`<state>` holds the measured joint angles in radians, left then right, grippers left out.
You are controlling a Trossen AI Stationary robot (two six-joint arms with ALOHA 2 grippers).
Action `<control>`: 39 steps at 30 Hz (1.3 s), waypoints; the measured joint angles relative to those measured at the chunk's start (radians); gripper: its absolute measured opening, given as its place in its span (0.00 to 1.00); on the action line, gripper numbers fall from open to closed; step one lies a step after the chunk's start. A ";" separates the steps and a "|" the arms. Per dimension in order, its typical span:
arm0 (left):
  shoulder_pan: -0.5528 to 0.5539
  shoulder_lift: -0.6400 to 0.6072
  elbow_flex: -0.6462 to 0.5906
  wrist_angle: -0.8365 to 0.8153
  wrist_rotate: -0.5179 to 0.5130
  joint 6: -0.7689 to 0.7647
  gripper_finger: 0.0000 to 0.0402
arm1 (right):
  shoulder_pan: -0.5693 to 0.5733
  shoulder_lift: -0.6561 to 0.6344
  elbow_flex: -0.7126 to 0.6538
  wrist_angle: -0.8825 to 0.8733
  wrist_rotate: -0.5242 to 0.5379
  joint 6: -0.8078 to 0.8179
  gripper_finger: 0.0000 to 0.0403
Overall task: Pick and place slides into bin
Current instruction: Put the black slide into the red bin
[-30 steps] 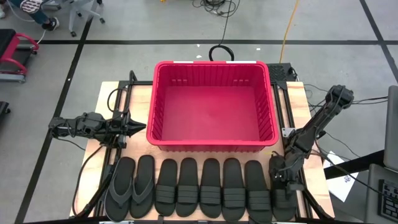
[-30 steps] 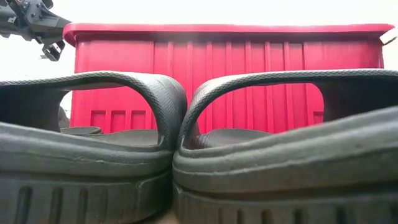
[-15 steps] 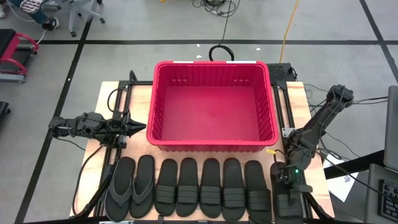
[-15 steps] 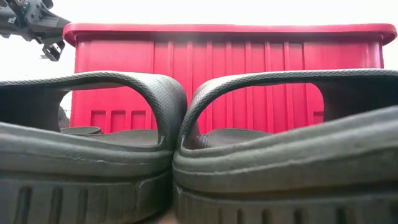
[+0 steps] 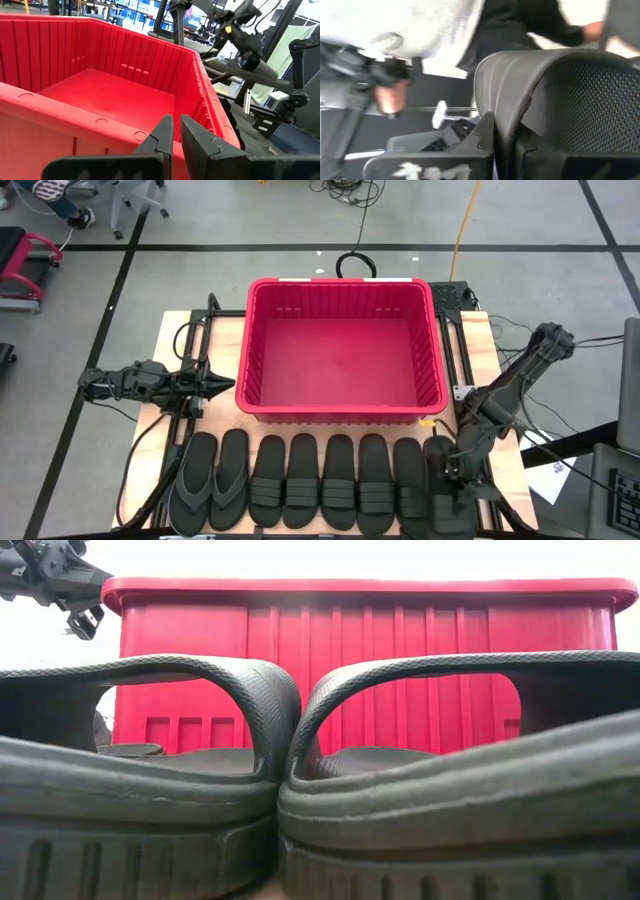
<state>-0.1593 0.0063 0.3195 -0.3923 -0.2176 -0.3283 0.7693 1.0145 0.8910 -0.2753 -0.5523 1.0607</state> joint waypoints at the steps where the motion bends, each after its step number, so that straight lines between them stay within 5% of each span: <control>1: 0.000 0.000 0.000 0.000 0.000 0.000 0.08 | -0.016 0.002 0.044 -0.080 0.001 -0.036 0.01; 9: 0.000 0.000 0.000 0.000 0.000 0.008 0.08 | -0.225 0.035 0.441 -0.664 0.207 -0.377 0.01; 22: 0.000 0.000 0.000 -0.006 0.000 0.022 0.08 | -0.835 0.121 0.882 -1.044 0.557 -0.894 0.01; 27: 0.000 0.000 0.000 -0.010 -0.002 0.018 0.08 | -1.105 0.196 0.932 -1.249 0.474 -1.135 0.01; 32: 0.000 0.000 0.000 -0.010 -0.005 -0.008 0.08 | -1.317 0.289 0.912 -1.288 0.202 -1.502 0.01; 39: 0.000 0.000 0.000 -0.010 -0.011 -0.022 0.08 | -1.420 0.463 0.909 -1.293 0.185 -1.902 0.01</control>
<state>-0.1593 0.0063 0.3196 -0.4019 -0.2287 -0.3500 -0.6504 1.4779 1.8000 -1.5681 -0.3672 -0.8417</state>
